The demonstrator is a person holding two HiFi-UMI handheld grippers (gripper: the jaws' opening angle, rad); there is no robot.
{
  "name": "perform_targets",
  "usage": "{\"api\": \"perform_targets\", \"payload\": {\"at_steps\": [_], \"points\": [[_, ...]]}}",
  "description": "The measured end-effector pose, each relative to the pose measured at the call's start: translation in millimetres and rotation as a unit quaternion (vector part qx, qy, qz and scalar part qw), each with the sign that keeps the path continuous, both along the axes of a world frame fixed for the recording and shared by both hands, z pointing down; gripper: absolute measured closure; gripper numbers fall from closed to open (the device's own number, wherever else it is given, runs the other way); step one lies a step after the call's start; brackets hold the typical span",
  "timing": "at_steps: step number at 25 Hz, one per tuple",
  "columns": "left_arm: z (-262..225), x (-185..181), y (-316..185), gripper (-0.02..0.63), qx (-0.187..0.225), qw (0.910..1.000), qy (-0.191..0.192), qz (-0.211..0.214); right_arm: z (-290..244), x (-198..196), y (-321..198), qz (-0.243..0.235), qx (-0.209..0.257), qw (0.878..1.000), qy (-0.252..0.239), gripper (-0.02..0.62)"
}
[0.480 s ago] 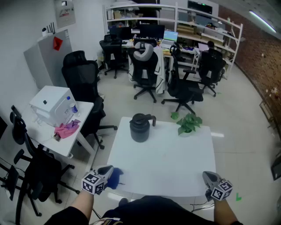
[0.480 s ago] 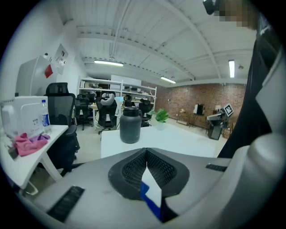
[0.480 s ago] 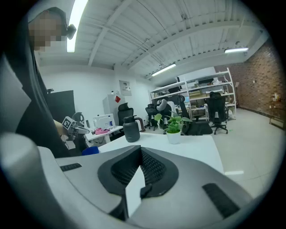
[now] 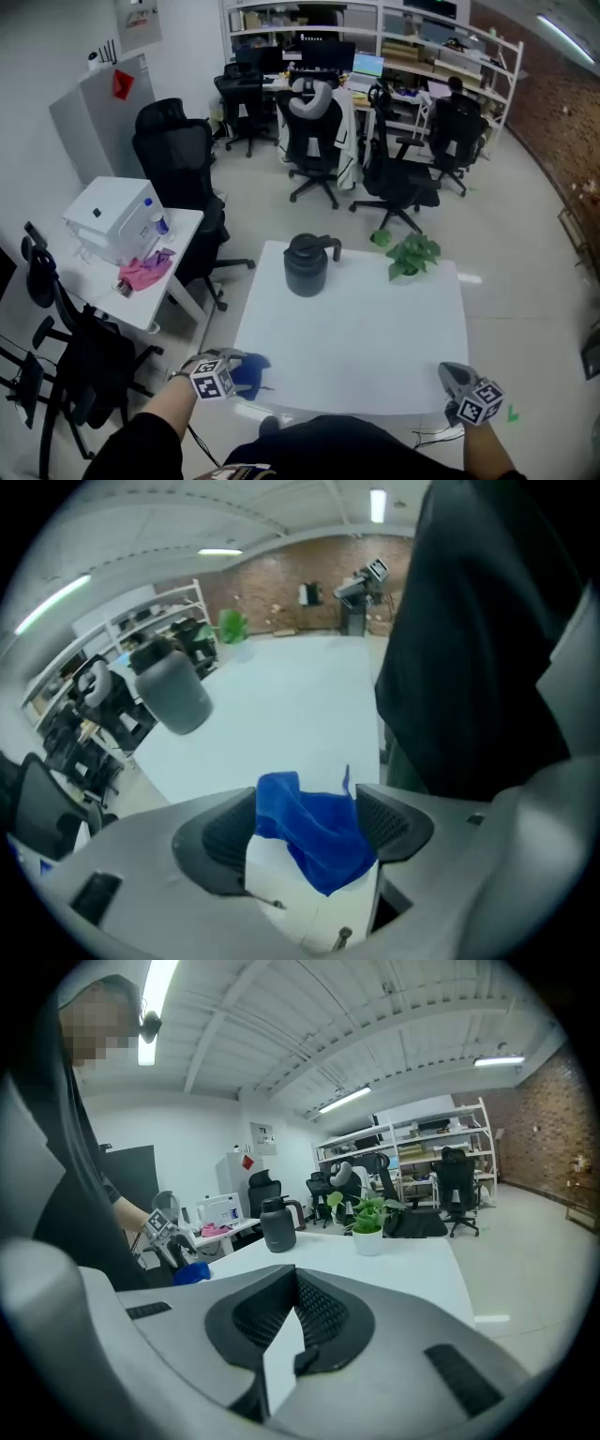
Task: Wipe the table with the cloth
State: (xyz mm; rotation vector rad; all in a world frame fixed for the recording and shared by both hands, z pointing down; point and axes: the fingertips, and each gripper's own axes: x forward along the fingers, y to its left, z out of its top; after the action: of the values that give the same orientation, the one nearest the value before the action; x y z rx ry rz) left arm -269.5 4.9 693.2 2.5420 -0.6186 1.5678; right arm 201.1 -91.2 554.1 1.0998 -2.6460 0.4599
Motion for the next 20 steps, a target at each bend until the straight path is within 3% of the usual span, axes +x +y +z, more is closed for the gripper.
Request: {"api": "perform_targets", "payload": {"at_steps": [3,6,12,13,15,20], "points": [[28,-2,3,0.218,-0.026,0.9972,-0.051,0.047,0,-1,0,0.0,-0.003,1.0,0.005,0.583],[53,-9,6,0.213,-0.047,0.994,-0.08,0.058,0,-1,3,0.0,-0.004,1.0,0.01,0.583],[76,-10,7,0.256,-0.084,0.9928,-0.074,0.042,3,4,6,0.007,-0.014,1.0,0.02,0.583],[75,-9,4,0.278,-0.079,0.9937,-0.07,0.035,4,4,6,0.008,-0.015,1.0,0.02,0.583],[73,-9,-4,0.442,-0.062,0.996,-0.063,0.017,6,3,6,0.008,-0.016,1.0,0.021,0.583],[66,-5,-15,0.474,-0.048,0.9977,-0.03,-0.036,10,-2,2,-0.001,-0.012,1.0,0.016,0.583]]}}
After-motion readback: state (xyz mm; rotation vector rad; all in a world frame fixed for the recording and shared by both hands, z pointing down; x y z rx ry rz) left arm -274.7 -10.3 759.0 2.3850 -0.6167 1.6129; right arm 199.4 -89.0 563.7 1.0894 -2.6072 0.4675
